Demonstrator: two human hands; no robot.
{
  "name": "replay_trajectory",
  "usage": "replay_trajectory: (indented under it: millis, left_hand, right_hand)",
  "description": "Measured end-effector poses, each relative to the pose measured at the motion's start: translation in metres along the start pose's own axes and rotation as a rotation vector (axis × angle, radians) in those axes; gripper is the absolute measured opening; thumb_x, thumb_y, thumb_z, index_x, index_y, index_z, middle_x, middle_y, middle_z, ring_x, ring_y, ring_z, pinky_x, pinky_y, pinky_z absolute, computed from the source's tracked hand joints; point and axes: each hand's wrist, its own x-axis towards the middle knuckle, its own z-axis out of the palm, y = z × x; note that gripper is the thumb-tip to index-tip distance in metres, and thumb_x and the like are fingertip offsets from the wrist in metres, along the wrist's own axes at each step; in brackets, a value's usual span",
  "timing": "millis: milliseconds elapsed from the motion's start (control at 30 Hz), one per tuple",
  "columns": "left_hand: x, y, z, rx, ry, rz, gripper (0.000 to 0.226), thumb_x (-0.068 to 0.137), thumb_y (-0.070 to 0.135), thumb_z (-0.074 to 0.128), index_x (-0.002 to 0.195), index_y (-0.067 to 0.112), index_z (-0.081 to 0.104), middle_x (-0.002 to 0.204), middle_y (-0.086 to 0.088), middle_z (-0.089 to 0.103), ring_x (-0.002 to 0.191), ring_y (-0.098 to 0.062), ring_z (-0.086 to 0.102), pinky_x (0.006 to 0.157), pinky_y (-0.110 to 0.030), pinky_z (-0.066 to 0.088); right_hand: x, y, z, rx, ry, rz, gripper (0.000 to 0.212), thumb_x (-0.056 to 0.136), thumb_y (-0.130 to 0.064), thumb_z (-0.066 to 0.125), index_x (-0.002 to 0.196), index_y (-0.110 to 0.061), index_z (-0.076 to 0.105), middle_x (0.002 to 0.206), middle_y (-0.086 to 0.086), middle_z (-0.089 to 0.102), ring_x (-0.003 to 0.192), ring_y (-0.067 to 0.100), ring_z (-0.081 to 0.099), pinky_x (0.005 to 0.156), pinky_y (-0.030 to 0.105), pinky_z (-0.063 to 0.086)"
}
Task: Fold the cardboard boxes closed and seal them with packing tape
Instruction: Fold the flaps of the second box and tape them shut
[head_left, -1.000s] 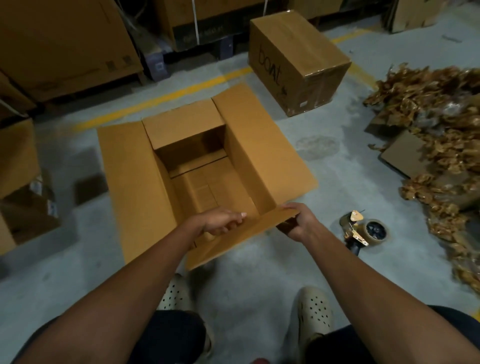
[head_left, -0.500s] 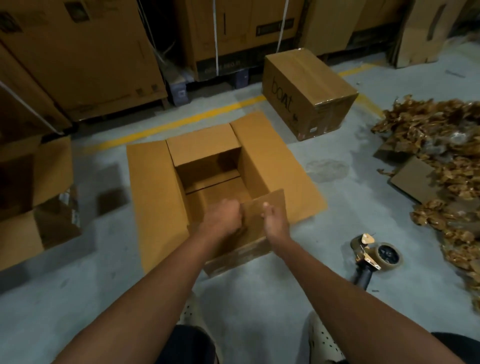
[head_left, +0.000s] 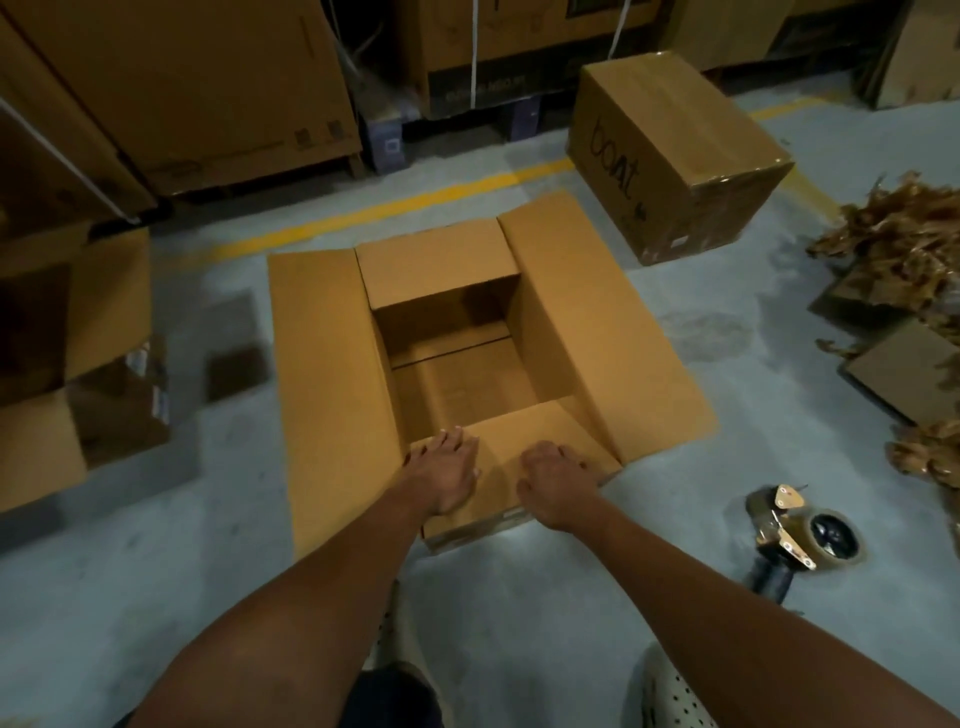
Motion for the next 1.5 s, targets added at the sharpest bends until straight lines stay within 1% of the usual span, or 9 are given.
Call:
replay_trajectory:
  millis: [100, 300, 667, 800, 967, 1100, 1233, 1333, 1500]
  left_hand:
    - [0.011, -0.011, -0.019, 0.013, 0.099, 0.03, 0.057, 0.104, 0.041, 0.034, 0.156, 0.021, 0.02, 0.166, -0.009, 0.009, 0.153, -0.027, 0.005, 0.122, -0.048, 0.011]
    - [0.047, -0.063, -0.084, 0.11, 0.291, 0.025, 0.054, 0.106, 0.04, 0.033, 0.155, 0.016, 0.027, 0.166, -0.009, 0.009, 0.153, -0.025, 0.002, 0.124, -0.045, 0.011]
    - [0.147, -0.138, -0.13, 0.041, 0.528, -0.124, 0.064, 0.105, 0.046, 0.028, 0.158, 0.017, 0.008, 0.167, -0.007, -0.004, 0.153, -0.025, -0.009, 0.123, -0.05, 0.003]
    - [0.162, -0.141, -0.119, 0.244, 0.462, -0.187, 0.061, 0.105, 0.049, 0.019, 0.157, 0.017, 0.021, 0.166, -0.006, 0.009, 0.153, -0.026, -0.006, 0.12, -0.057, -0.001]
    - [0.136, -0.144, -0.114, 0.088, 0.596, -0.122, 0.05, 0.106, 0.043, 0.023, 0.151, 0.022, 0.032, 0.164, -0.004, 0.017, 0.153, -0.028, -0.002, 0.121, -0.055, 0.004]
    - [0.089, -0.155, -0.101, -0.056, 0.612, -0.404, 0.055, 0.103, 0.046, 0.03, 0.15, 0.017, 0.029, 0.164, -0.013, 0.011, 0.151, -0.036, 0.003, 0.119, -0.061, 0.01]
    - [0.041, -0.157, -0.086, -0.338, 0.515, -0.664, 0.076, 0.1, 0.055, 0.038, 0.155, 0.01, 0.012, 0.163, -0.018, 0.006, 0.146, -0.045, 0.015, 0.111, -0.065, 0.024]
    - [0.012, -0.153, -0.075, -0.665, 0.514, -0.73, 0.085, 0.096, 0.05, 0.053, 0.153, 0.005, 0.009, 0.153, -0.026, 0.027, 0.133, -0.046, 0.04, 0.105, -0.054, 0.039]
    - [-0.03, -0.137, -0.095, -0.661, 0.695, -0.635, 0.052, 0.093, 0.025, 0.062, 0.137, 0.007, 0.04, 0.126, -0.019, 0.059, 0.112, -0.037, 0.059, 0.087, -0.041, 0.047]
  right_hand:
    - [0.019, -0.017, -0.018, -0.054, 0.06, 0.0, 0.039, 0.094, -0.035, 0.044, 0.125, -0.013, 0.049, 0.131, 0.014, 0.044, 0.12, 0.033, 0.04, 0.1, 0.044, 0.039]
    - [0.092, -0.067, -0.055, 0.046, 0.231, -0.22, 0.041, 0.092, -0.03, 0.049, 0.13, -0.016, 0.052, 0.13, 0.011, 0.05, 0.125, 0.03, 0.046, 0.105, 0.037, 0.039]
    - [0.253, -0.125, -0.109, -0.136, 0.284, -0.296, 0.08, 0.094, -0.025, 0.053, 0.157, -0.018, 0.005, 0.165, 0.008, -0.008, 0.152, 0.03, -0.007, 0.122, 0.048, 0.015]
    - [0.274, -0.123, -0.097, -0.172, 0.084, -0.254, 0.082, 0.095, -0.029, 0.054, 0.157, -0.017, 0.002, 0.165, 0.004, -0.012, 0.151, 0.033, -0.01, 0.119, 0.056, 0.018]
    - [0.249, -0.147, -0.081, 0.013, 0.033, -0.234, 0.081, 0.096, -0.035, 0.053, 0.158, -0.017, 0.005, 0.165, 0.009, -0.01, 0.151, 0.033, -0.008, 0.12, 0.054, 0.017]
    - [0.19, -0.173, -0.07, 0.16, -0.021, -0.345, 0.076, 0.097, -0.037, 0.054, 0.157, -0.024, 0.01, 0.165, 0.01, -0.004, 0.151, 0.032, -0.004, 0.12, 0.054, 0.017]
    - [0.121, -0.186, -0.046, -0.046, -0.019, -0.456, 0.077, 0.093, -0.023, 0.058, 0.156, -0.024, 0.014, 0.165, 0.007, -0.008, 0.151, 0.03, -0.009, 0.119, 0.06, 0.007]
    - [0.083, -0.179, -0.025, -0.106, 0.04, -0.429, 0.074, 0.091, -0.019, 0.056, 0.155, -0.021, 0.018, 0.165, 0.009, -0.004, 0.151, 0.03, -0.009, 0.118, 0.063, 0.002]
    - [0.047, -0.151, -0.005, -0.16, 0.033, -0.335, 0.089, 0.093, -0.023, 0.056, 0.156, -0.022, -0.007, 0.164, 0.012, -0.01, 0.15, 0.03, -0.012, 0.12, 0.056, -0.004]
